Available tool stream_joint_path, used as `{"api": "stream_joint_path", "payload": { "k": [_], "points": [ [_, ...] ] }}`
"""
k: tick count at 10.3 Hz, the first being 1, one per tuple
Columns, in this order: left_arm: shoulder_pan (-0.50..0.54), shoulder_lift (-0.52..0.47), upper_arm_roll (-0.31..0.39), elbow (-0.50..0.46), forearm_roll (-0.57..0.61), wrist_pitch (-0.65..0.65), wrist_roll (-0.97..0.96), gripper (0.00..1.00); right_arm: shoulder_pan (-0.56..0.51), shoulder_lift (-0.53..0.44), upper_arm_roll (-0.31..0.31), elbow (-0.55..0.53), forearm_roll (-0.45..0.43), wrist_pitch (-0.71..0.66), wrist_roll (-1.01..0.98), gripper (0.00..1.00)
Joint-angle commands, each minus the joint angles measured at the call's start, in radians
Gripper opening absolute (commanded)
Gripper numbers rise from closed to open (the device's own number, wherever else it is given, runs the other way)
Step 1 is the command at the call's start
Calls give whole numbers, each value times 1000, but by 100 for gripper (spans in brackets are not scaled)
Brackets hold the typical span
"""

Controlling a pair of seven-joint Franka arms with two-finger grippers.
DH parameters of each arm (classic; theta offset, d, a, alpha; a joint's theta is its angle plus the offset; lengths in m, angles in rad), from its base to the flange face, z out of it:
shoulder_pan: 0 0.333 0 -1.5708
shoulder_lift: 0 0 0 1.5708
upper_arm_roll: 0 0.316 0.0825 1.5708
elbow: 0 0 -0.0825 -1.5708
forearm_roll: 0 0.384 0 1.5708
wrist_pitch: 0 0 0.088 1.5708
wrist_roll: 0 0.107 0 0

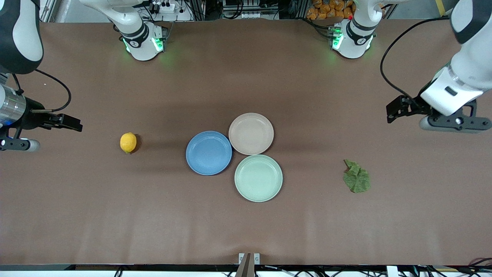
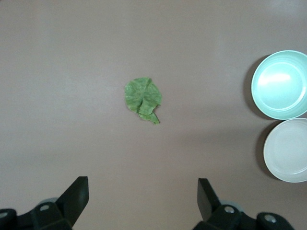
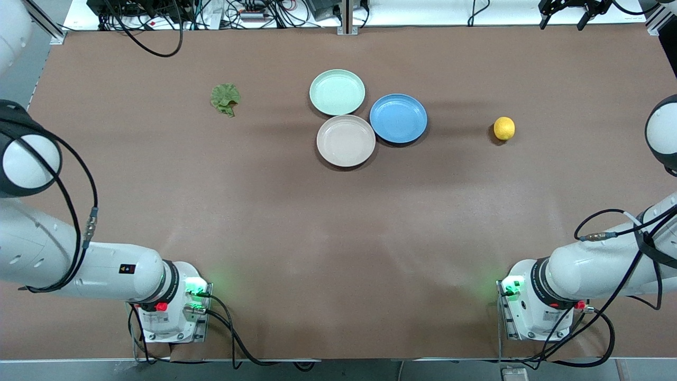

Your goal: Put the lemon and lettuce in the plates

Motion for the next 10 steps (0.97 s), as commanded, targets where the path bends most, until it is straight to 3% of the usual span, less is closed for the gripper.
{"api": "stream_joint_path", "payload": {
  "k": [1, 5, 10],
  "points": [
    [6, -9, -5, 17, -8, -37, -8, 100, -9, -25, 0, 4, 7, 0, 14, 100],
    [9, -38, 12, 17, -5, -47, -12, 100, -17, -56, -6, 80, 2, -101, 5, 100],
    [6, -38, 0, 18, -5, -79, -13, 100, -17, -118, -8, 91, -9, -101, 11, 100]
  ]
}}
